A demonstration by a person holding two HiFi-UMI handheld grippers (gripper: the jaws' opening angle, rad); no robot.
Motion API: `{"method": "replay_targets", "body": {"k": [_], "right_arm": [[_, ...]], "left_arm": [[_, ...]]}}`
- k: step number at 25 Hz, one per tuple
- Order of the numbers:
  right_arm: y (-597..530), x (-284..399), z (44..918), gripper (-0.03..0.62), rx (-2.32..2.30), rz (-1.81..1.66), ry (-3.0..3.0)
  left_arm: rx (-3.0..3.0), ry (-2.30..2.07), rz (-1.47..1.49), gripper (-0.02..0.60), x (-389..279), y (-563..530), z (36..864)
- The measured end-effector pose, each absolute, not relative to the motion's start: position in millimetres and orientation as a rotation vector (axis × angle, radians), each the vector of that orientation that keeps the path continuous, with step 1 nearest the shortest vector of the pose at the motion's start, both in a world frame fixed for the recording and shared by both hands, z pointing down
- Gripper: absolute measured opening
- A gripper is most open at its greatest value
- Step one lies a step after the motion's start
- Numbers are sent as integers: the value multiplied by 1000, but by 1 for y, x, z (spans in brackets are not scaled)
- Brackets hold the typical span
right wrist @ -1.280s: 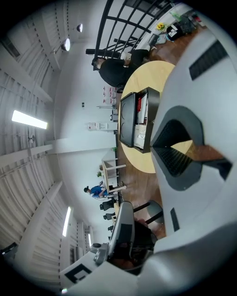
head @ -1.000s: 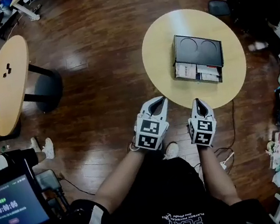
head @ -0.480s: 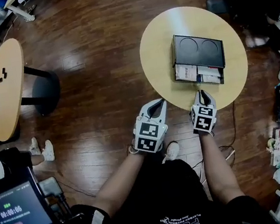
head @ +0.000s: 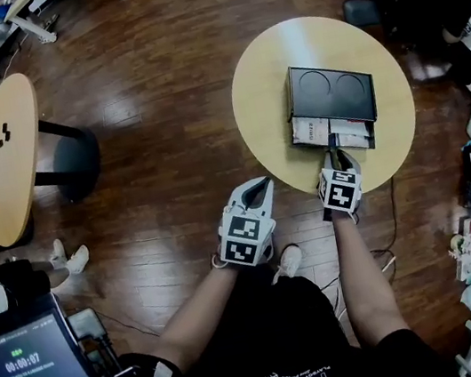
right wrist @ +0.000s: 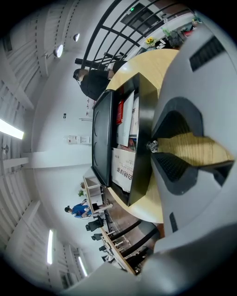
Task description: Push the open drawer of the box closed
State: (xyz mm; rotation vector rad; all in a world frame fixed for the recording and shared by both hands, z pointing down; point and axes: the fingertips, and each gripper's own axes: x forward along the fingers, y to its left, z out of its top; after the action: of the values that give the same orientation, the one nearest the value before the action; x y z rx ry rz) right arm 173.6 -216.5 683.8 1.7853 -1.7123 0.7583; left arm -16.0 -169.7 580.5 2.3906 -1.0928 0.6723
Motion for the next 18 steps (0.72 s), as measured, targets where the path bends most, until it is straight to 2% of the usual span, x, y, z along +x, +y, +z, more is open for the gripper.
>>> {"method": "replay_targets", "body": {"k": [18], "right_arm": [[-210, 172, 686, 77, 1770, 775, -1733]], "left_arm": [[2386, -1107, 701, -3, -27, -166, 585]]}}
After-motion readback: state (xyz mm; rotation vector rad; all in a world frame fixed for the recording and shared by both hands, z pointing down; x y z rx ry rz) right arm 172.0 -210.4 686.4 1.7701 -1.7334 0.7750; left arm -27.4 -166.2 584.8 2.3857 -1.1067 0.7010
